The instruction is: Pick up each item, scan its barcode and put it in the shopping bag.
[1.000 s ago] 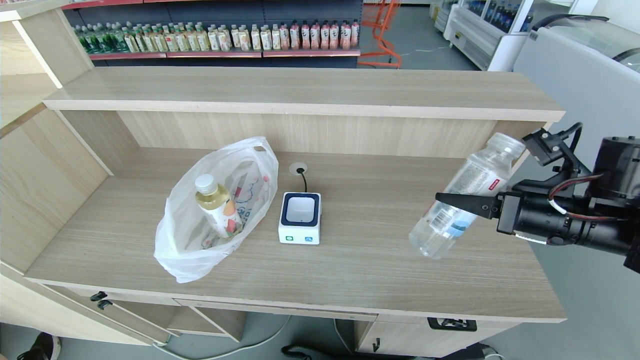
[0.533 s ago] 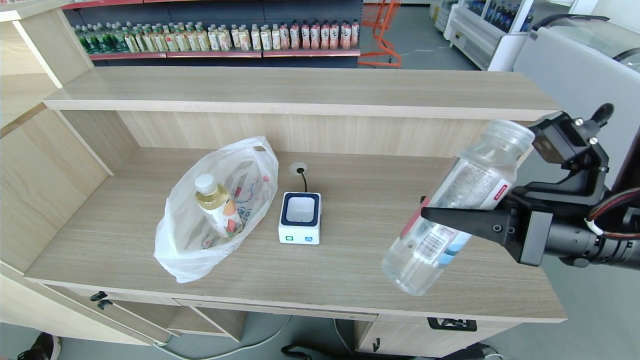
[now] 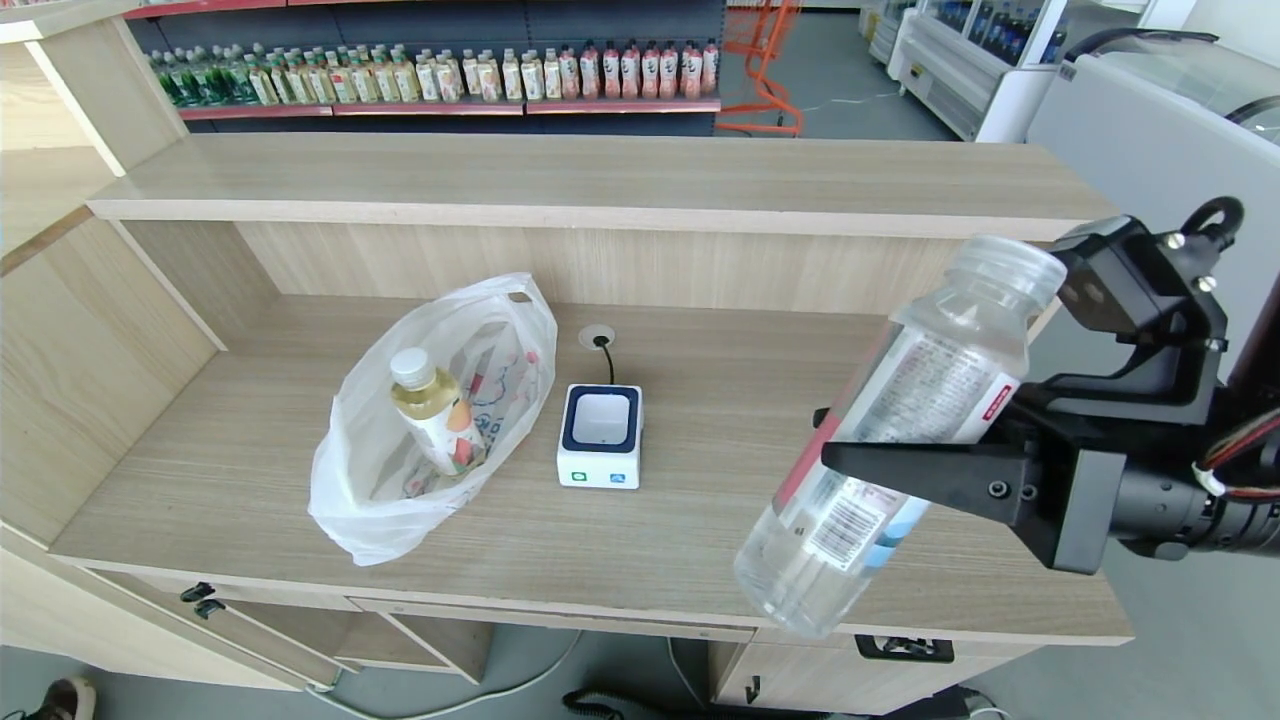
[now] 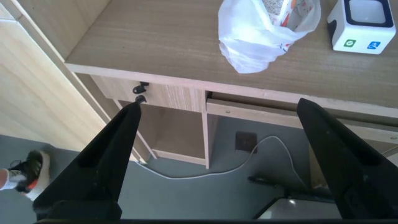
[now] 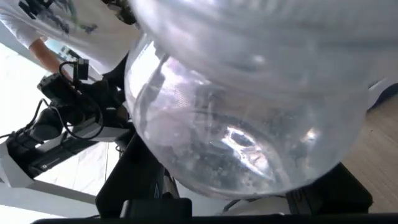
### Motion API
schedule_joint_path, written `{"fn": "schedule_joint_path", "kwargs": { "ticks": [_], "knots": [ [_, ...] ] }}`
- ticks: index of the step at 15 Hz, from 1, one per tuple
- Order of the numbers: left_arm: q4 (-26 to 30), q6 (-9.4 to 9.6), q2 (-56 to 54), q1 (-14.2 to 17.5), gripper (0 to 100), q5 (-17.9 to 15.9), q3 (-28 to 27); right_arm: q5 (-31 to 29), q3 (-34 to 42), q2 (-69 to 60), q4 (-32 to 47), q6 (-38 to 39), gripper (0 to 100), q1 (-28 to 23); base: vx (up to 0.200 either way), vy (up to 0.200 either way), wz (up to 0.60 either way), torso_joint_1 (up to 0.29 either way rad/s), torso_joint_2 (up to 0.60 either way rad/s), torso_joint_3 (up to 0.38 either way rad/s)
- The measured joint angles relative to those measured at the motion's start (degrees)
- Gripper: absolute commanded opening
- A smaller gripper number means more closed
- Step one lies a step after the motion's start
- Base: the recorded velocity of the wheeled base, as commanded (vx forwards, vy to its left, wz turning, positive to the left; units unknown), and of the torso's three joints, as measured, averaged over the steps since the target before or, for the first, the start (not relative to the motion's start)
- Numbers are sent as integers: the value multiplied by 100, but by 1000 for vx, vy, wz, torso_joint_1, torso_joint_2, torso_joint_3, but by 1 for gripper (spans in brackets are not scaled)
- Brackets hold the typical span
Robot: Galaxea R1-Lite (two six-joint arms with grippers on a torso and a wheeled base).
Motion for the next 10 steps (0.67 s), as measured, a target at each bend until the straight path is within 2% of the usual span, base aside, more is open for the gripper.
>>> {"fn": "schedule_joint_path", "kwargs": {
  "ticks": [3, 6, 10],
  "knots": [
    [1, 0, 0, 0, 100, 0, 0, -143, -52, -132, 696, 150, 0, 43, 0, 0, 0, 0, 0, 0],
    [0, -2, 0, 0, 100, 0, 0, -468, -77, -215, 753, 177, 0, -9, 0, 0, 0, 0, 0, 0],
    [1, 0, 0, 0, 100, 2, 0, -452, -82, -324, 740, 585, 0, 148, 0, 0, 0, 0, 0, 0]
  ]
}}
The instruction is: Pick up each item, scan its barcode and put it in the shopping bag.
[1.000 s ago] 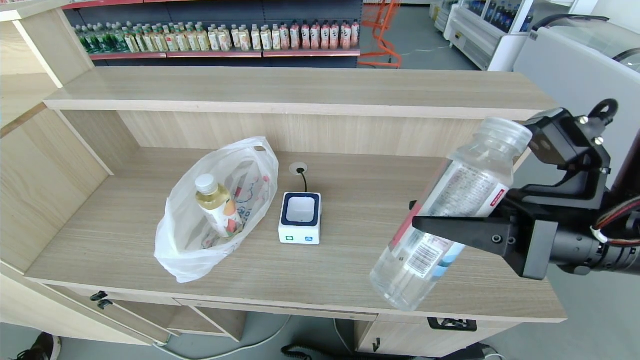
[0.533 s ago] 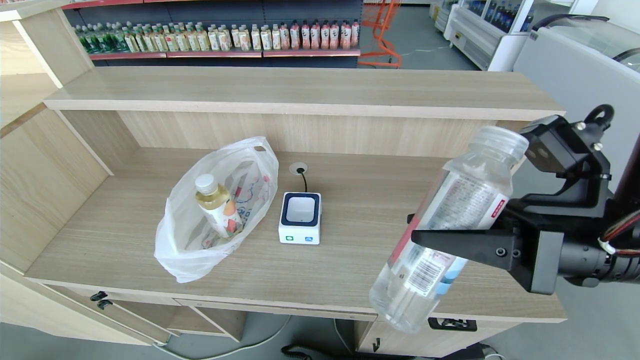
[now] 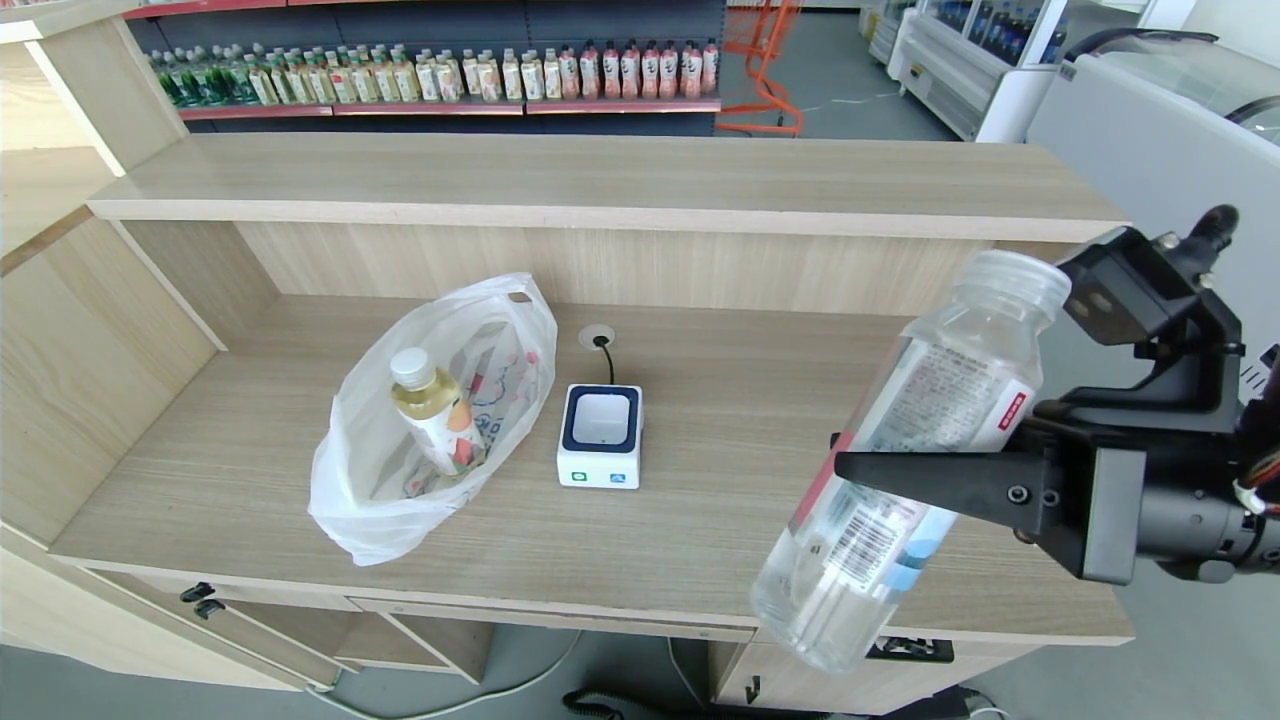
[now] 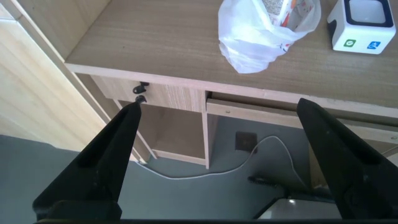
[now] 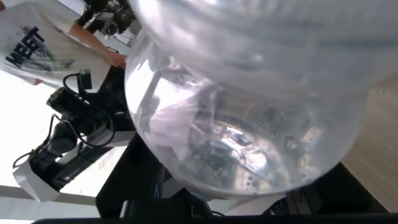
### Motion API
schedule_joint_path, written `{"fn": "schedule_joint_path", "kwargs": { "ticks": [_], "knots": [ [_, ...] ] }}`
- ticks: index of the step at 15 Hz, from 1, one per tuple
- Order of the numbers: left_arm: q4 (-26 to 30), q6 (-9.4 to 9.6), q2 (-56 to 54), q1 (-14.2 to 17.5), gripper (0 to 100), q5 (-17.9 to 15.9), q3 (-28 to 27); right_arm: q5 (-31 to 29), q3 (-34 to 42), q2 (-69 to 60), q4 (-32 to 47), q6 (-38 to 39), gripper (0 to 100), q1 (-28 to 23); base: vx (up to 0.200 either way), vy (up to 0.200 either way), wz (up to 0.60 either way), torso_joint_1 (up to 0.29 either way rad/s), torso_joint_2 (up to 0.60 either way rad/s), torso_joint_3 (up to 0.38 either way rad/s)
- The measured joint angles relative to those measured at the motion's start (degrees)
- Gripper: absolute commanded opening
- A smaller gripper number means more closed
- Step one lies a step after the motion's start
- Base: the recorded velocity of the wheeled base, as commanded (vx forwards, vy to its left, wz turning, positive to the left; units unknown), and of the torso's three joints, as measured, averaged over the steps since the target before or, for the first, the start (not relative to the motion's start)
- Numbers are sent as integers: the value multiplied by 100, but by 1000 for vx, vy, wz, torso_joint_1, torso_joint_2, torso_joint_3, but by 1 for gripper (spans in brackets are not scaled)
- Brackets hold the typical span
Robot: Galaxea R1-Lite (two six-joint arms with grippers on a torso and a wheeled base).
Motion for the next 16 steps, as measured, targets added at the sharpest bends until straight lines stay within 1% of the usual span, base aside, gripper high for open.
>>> {"fn": "schedule_joint_path", "kwargs": {
  "ticks": [2, 4, 16],
  "knots": [
    [0, 0, 0, 0, 100, 0, 0, 1, -80, -26, -12, 73, 0, 229, 0, 0, 0, 0, 0, 0],
    [0, 0, 0, 0, 100, -2, 0, 0, -100, -34, 10, 79, 0, 336, 0, 0, 0, 0, 0, 0],
    [-1, -2, 0, 0, 100, 0, 0, 11, -118, -96, -6, 13, 0, 375, 0, 0, 0, 0, 0, 0]
  ]
}}
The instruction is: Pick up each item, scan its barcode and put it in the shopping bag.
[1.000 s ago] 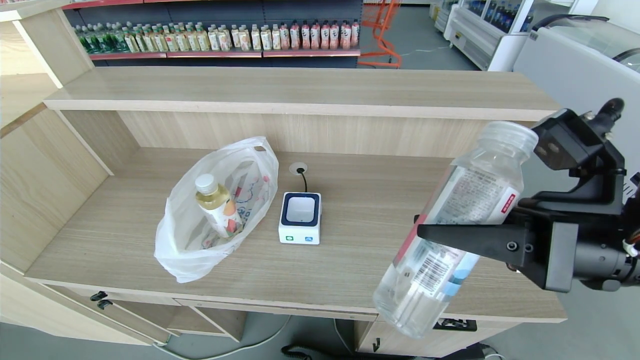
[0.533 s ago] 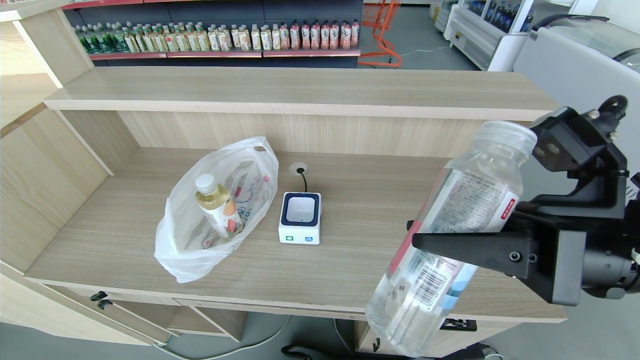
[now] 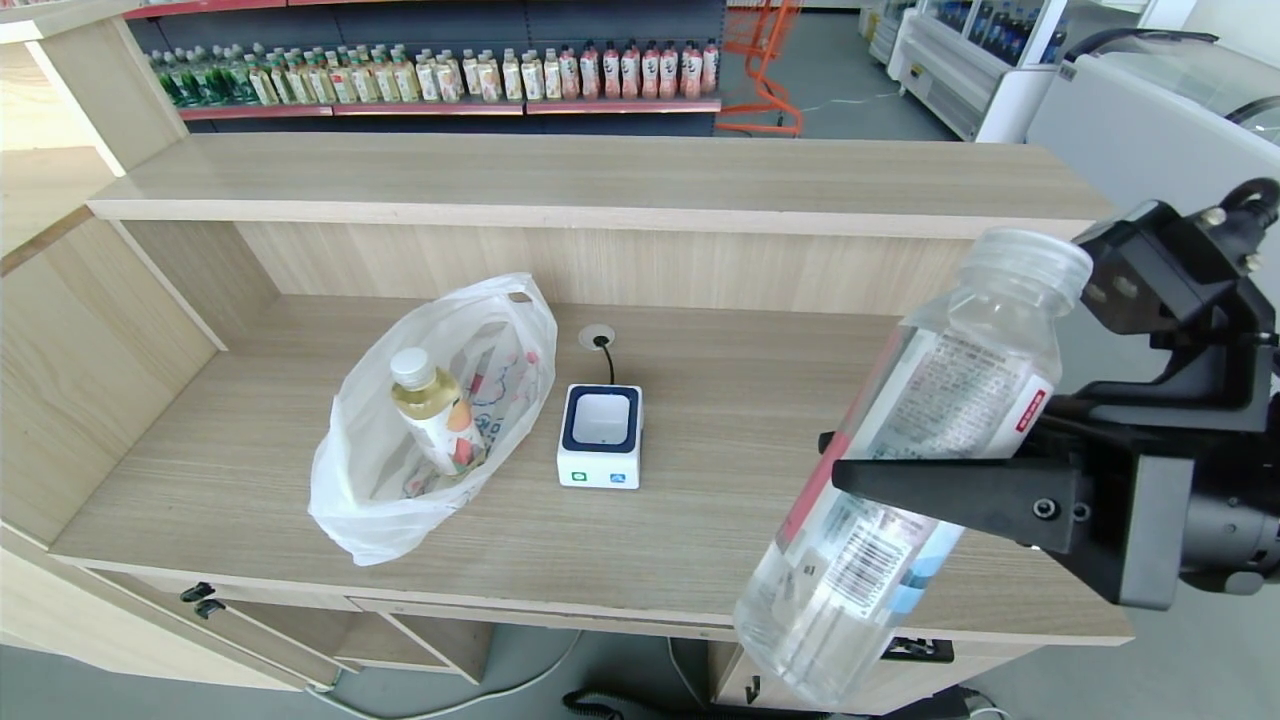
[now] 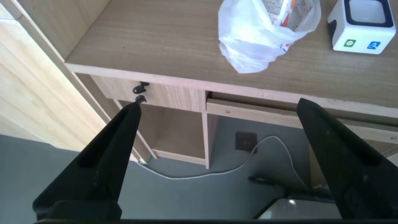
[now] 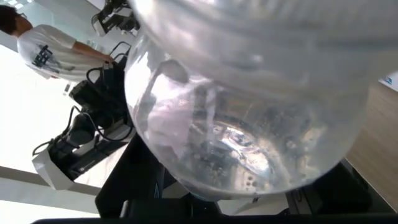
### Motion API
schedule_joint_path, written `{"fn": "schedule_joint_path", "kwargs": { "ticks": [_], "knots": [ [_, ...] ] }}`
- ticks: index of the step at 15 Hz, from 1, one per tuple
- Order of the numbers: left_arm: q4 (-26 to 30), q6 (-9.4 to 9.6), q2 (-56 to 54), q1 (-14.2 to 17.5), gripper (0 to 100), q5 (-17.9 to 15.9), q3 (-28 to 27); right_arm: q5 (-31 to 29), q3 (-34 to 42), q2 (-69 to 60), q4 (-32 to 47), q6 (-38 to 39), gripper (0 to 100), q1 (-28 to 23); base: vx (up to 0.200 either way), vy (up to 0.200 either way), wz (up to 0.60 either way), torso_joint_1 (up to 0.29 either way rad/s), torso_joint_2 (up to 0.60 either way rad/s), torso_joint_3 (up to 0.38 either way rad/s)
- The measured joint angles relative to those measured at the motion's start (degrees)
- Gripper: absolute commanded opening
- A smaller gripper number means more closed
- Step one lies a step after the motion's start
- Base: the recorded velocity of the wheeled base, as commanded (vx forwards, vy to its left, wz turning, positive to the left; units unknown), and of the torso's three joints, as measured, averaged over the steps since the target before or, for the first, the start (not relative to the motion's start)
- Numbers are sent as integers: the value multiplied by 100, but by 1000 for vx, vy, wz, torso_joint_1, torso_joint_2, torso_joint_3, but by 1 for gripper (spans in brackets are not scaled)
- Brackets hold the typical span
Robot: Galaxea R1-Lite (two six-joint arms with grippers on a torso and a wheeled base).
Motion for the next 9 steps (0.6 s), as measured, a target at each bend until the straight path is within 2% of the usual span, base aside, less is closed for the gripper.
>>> {"fn": "schedule_joint_path", "kwargs": {
  "ticks": [2, 4, 6, 9],
  "knots": [
    [0, 2, 0, 0, 100, -2, 0, -7, -6, -6, -9, -77, 0, -6, 0, 0, 0, 0, 0, 0],
    [1, 2, 0, 0, 100, -2, 0, -24, -6, -4, -16, -631, 0, -91, 0, 0, 0, 0, 0, 0],
    [1, 2, 0, 0, 100, 0, 0, -44, -6, 20, -16, -1626, 0, -428, 0, 0, 0, 0, 0, 0],
    [1, 2, 0, 0, 100, 0, 0, -66, 55, 60, 6, -3812, 0, -1178, 0, 0, 0, 0, 0, 0]
  ]
}}
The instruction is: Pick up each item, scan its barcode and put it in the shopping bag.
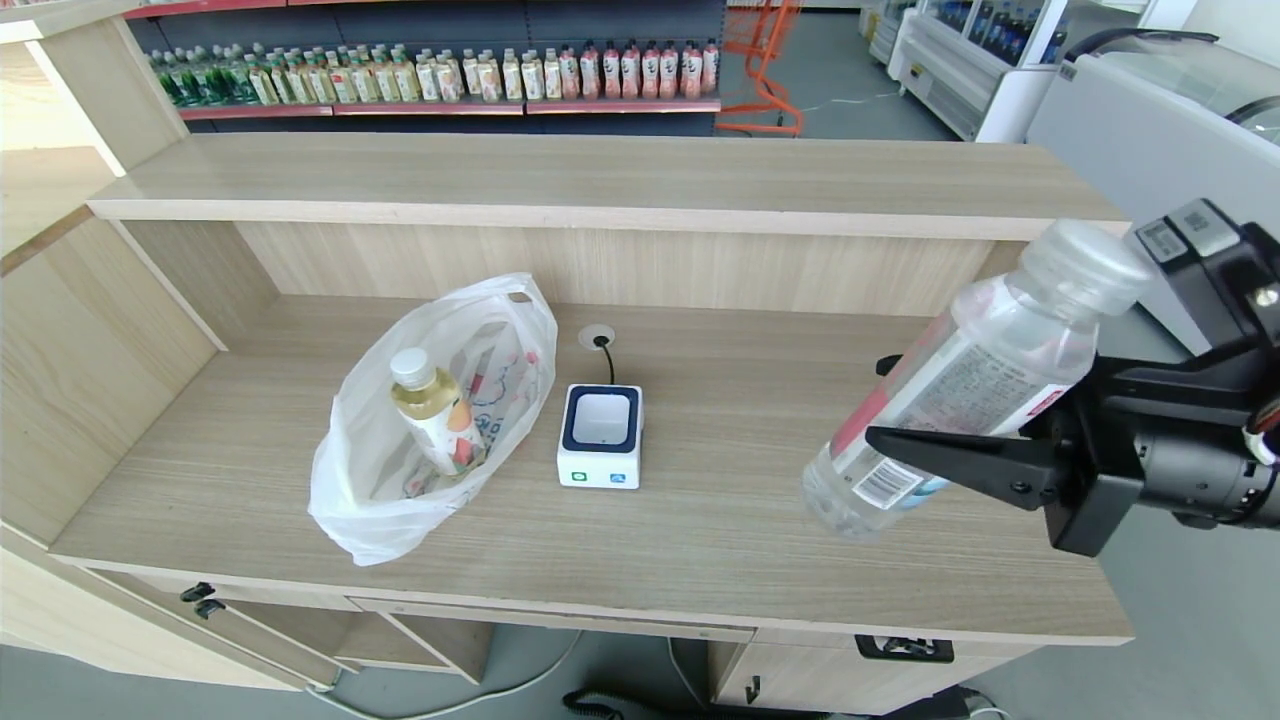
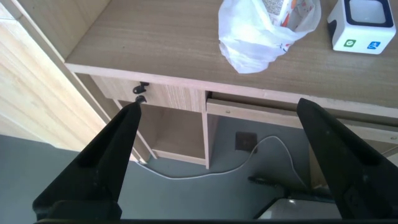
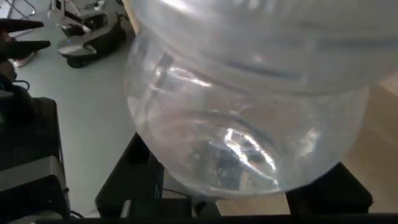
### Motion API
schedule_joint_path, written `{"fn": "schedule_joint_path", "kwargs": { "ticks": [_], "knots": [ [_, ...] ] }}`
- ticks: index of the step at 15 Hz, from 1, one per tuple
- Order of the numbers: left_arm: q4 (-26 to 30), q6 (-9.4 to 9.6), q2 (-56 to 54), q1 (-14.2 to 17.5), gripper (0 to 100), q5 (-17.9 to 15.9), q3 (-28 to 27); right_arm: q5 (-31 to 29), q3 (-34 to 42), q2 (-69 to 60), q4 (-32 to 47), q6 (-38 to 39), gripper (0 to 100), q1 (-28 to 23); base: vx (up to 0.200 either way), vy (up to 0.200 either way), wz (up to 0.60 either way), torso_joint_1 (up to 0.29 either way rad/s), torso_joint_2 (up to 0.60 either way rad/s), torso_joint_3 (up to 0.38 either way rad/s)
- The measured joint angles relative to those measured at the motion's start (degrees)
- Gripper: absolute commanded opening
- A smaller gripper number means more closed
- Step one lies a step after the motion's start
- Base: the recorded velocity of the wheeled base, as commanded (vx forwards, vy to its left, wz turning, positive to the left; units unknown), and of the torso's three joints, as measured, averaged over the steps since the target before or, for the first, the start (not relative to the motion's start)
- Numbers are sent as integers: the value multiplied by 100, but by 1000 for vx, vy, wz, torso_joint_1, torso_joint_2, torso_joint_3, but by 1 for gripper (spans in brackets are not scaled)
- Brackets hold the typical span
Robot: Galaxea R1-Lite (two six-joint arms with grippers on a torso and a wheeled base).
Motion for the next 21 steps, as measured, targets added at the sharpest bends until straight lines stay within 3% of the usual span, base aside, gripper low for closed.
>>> {"fn": "schedule_joint_path", "kwargs": {
  "ticks": [6, 9, 15, 21],
  "knots": [
    [-1, 0, 0, 0, 100, -2, 0, -7, 567, -96, -22, -3284, 0, -1185, 0, 0, 0, 0, 0, 0],
    [0, -2, 0, 0, 100, -2, 0, -7, 529, 72, -280, -4225, 0, -1642, 0, 0, 0, 0, 0, 0],
    [-1, 6, 0, 0, 100, -2, 0, -10, 507, 389, -650, -4486, 0, -1868, 0, 0, 0, 0, 0, 0],
    [0, -5, 0, -1, 100, -2, 0, 33, 507, 500, -647, -4480, 0, -1865, 0, 200, 0, 2, 5, 1]
  ]
}}
